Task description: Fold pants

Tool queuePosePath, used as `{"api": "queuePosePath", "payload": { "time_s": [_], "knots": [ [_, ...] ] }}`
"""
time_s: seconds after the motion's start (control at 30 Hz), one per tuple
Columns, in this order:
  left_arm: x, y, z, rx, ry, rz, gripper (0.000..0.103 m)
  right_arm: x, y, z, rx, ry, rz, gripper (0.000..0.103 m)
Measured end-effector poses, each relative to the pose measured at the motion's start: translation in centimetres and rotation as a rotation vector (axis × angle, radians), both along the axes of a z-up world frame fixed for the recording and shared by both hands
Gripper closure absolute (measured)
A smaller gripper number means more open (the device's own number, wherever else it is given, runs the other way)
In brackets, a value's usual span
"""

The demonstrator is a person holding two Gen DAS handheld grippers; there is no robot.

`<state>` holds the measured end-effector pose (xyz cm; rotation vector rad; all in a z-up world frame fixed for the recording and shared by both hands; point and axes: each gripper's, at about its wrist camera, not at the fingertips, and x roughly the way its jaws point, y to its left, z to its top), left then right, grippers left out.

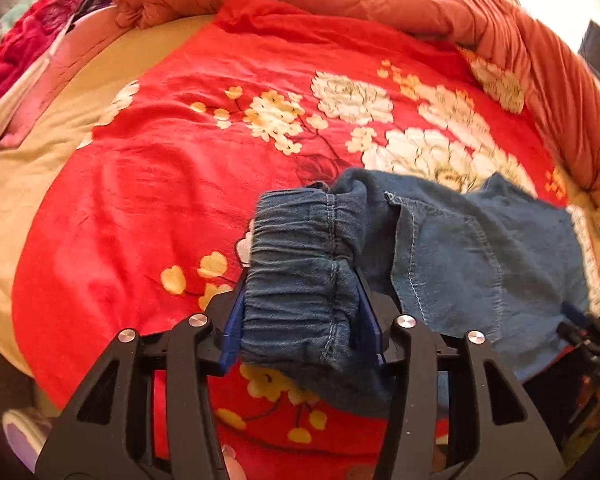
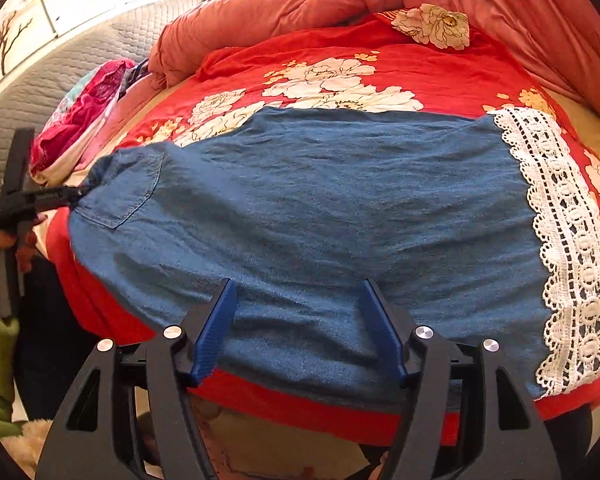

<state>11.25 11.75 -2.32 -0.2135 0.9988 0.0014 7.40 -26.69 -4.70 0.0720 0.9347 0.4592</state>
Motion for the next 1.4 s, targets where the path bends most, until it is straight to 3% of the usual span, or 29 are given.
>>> {"api": "queuePosePath", "payload": {
  "time_s": [0.07,0.2,0.37,0.6,0.8,0.93,1.0,1.07,1.13,1.27,1.3,1.4],
  "knots": [
    [-1.3,0.7,1.2,0.028,-0.042,0.059,0.045,0.0,-0.5,0.0,0.018,0.004,0.005,0.040],
    [-4.0,0.5,4.5,0.075,-0.153,0.085,0.045,-0.1,-0.6,-0.2,0.031,0.001,0.007,0.040],
    [-3.5,-3.6,7.8,0.067,-0.256,-0.063,0.036,-0.1,-0.4,-0.2,0.039,-0.005,0.019,0.033],
    [4.2,-12.3,6.2,0.024,-0.182,-0.316,0.035,-0.8,-3.2,1.8,0.065,-0.052,-0.054,0.034],
    [10.9,-16.2,3.0,0.000,-0.074,-0.407,0.035,1.9,-10.3,4.2,0.044,-0.101,-0.230,0.034],
    [13.2,-16.7,0.5,-0.058,-0.059,-0.418,0.035,6.3,-15.0,4.6,0.070,-0.059,-0.331,0.034],
    [13.8,-16.7,-0.3,-0.086,-0.036,-0.420,0.036,8.1,-16.2,4.3,0.097,-0.028,-0.344,0.035],
    [14.5,-16.9,-0.8,-0.096,-0.025,-0.431,0.037,10.1,-16.8,3.9,0.114,0.003,-0.335,0.042],
    [14.7,-17.0,-1.3,-0.104,-0.016,-0.446,0.044,12.2,-17.3,3.3,0.133,0.029,-0.318,0.045],
    [15.2,-17.0,-2.4,-0.130,0.022,-0.450,0.048,15.2,-17.0,1.8,0.155,0.094,-0.274,0.053],
    [15.3,-17.2,-2.7,-0.127,0.024,-0.454,0.048,15.8,-16.9,1.3,0.153,0.107,-0.263,0.059],
    [15.5,-17.5,-3.3,-0.139,0.032,-0.475,0.048,16.6,-16.4,0.2,0.135,0.128,-0.227,0.060]
  ]
}}
